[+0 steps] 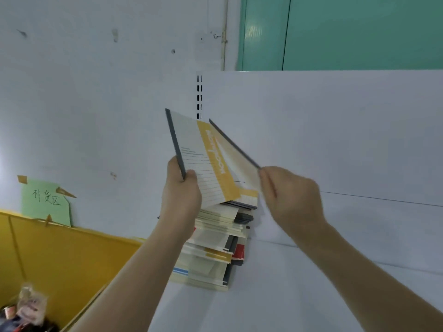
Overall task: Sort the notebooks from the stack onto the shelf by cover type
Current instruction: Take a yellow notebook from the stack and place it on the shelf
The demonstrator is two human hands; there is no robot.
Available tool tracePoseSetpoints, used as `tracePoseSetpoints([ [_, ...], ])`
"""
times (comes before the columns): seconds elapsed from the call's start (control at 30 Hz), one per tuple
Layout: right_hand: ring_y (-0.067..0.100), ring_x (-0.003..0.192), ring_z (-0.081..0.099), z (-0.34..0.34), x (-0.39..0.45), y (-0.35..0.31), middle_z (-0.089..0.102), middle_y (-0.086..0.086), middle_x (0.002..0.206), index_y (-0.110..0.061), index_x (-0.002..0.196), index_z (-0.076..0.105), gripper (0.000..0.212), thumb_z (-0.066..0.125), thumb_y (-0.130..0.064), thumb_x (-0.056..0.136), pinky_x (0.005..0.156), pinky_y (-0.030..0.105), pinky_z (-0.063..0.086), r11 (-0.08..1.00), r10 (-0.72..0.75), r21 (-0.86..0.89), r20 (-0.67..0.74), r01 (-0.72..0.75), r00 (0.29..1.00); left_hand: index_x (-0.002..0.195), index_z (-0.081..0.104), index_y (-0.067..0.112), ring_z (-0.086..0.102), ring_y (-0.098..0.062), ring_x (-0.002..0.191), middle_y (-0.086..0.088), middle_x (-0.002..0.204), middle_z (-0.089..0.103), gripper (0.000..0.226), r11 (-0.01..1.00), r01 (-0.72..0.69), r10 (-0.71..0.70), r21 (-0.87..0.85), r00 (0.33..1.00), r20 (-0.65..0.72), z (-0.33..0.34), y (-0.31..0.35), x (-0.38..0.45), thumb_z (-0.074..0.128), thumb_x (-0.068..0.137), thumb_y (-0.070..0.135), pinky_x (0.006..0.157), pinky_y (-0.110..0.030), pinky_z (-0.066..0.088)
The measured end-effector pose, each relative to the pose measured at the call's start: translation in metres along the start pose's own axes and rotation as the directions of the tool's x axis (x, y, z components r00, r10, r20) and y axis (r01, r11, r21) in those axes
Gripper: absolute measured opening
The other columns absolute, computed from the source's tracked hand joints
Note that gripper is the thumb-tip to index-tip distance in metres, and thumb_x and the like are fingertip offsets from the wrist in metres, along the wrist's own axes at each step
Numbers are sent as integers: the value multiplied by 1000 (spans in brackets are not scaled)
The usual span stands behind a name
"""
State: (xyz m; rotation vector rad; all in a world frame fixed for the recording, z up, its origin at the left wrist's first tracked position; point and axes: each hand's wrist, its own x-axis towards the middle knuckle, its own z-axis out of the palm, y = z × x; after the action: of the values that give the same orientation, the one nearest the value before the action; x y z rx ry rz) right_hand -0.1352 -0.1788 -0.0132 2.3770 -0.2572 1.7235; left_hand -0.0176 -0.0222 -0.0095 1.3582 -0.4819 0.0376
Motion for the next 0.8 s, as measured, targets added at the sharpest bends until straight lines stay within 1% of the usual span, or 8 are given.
tracePoseSetpoints([
  [0.13,22,61,67,17,-21,-39,74,2,90,-10,89,72,12,64,-18,92,44,31,50,980,-196,-36,-53,194,979,121,52,41,67,-26,104,3,111,68,22,988,98,-87,-119,991,97,17,2,-11,39,106,31,91,-55,56],
  [0.23,22,83,73,27,-30,-52,74,12,104,-4,100,74,20,66,-18,90,61,34,59,976,-215,-28,2,215,977,109,56,34,69,-29,102,-4,109,71,15,986,88,-67,-145,987,143,21,0,-16,43,105,41,86,-55,58],
  [0.37,24,105,68,22,-34,-51,71,11,116,-3,115,70,33,48,-24,102,87,39,55,944,-299,160,45,289,953,115,55,28,70,-24,100,-1,106,71,14,997,10,-4,-81,998,69,13,-6,-16,48,105,21,87,-45,59],
  [0.5,24,117,61,19,-28,-23,65,11,127,-2,126,63,40,42,-24,100,99,38,49,980,-103,183,129,79,986,118,52,32,66,-18,101,8,109,68,18,998,-51,50,-23,997,-55,-5,-6,-6,47,105,21,88,-44,57],
  [0.53,23,128,53,19,-23,-15,58,10,138,-4,134,56,46,37,-29,101,108,38,43,988,15,144,285,-58,958,117,51,32,64,-16,101,10,108,66,16,998,-52,50,-19,995,-89,-11,-4,-3,46,105,22,87,-43,56],
  [0.63,15,149,15,26,-12,4,23,-1,161,-14,153,28,55,31,-41,105,119,28,12,962,136,50,763,-268,631,114,52,28,61,-17,100,10,105,63,14,999,-37,34,-11,986,-161,-26,-2,3,41,106,26,86,-41,54],
  [0.7,22,140,35,32,-9,8,45,-5,144,-15,140,46,49,35,-45,103,113,31,27,953,78,90,850,-290,520,112,53,27,60,-18,98,9,103,62,15,999,-32,36,20,979,-199,-33,-2,6,38,106,27,87,-44,55],
  [0.8,23,87,59,34,-9,7,65,2,89,-16,97,62,41,34,-46,103,82,39,49,969,66,90,805,-231,590,111,51,29,59,-16,95,9,102,61,15,999,-19,26,34,972,-233,-39,-4,8,37,106,28,90,-50,55],
])
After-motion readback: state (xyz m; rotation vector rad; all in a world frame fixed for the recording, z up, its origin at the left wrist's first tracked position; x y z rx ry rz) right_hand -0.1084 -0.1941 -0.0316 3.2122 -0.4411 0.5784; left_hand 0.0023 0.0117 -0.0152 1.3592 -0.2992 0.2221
